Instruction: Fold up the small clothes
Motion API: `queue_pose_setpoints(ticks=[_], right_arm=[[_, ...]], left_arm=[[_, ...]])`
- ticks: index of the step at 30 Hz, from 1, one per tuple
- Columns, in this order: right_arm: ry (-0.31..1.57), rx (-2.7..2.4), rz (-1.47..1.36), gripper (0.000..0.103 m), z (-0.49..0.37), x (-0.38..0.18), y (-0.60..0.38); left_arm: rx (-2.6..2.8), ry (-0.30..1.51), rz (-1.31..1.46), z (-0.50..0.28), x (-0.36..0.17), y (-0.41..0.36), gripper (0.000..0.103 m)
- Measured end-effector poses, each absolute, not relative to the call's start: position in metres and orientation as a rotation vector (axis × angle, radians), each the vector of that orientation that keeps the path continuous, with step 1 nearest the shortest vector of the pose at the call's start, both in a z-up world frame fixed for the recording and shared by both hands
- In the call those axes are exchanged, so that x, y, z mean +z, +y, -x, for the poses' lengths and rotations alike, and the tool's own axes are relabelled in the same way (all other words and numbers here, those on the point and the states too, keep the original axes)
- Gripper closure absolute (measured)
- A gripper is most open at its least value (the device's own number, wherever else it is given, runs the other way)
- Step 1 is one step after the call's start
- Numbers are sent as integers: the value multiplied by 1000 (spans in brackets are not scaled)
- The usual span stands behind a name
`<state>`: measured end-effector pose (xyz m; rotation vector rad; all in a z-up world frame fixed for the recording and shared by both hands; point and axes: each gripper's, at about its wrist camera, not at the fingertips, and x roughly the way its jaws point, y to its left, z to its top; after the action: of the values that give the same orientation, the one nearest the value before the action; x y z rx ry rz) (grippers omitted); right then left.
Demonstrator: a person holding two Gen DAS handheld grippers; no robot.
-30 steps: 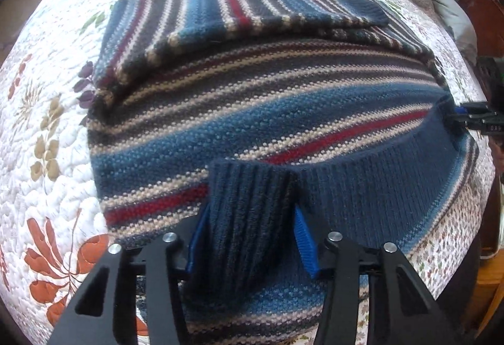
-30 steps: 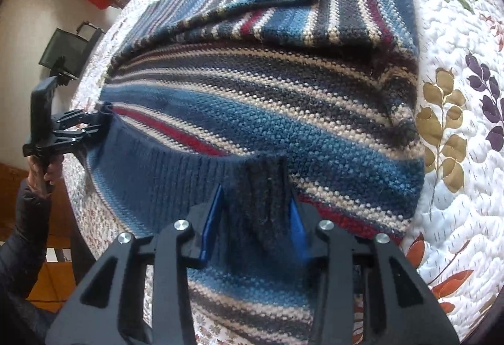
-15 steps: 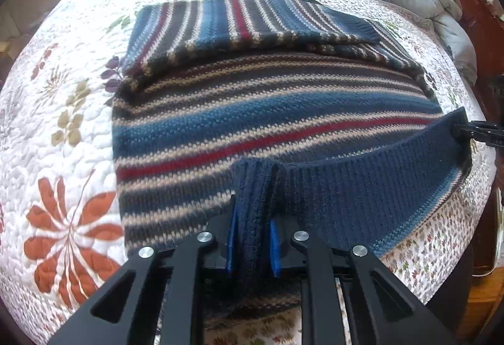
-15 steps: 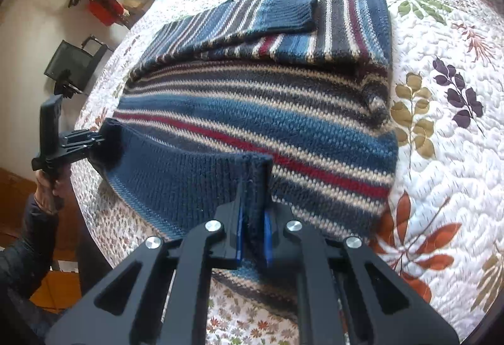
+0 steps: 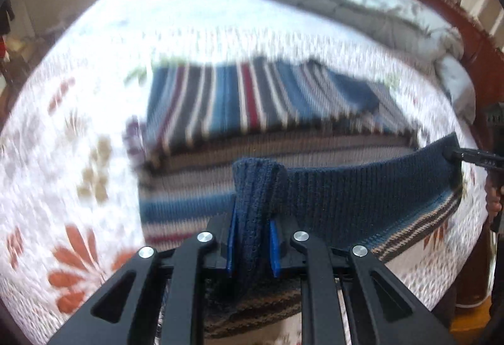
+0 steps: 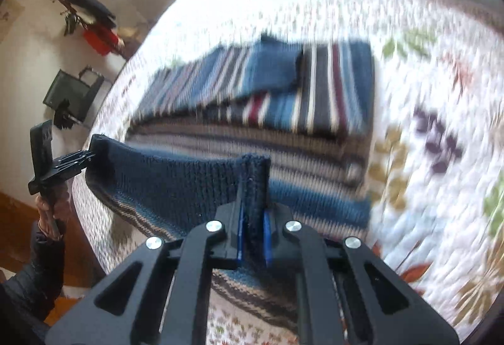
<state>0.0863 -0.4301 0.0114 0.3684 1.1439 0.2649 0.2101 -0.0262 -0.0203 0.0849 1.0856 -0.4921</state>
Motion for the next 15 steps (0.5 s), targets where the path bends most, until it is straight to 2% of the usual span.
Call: queue_pose_setpoints(ticks=[6, 15], right_arm=[[1115, 204, -369, 95, -152, 21, -447], [1067, 117, -383, 95, -261, 21, -478]], left_arm=[[-439, 1041, -59, -270, -5, -44, 86], [-341, 1014, 7, -377, -10, -71, 86]])
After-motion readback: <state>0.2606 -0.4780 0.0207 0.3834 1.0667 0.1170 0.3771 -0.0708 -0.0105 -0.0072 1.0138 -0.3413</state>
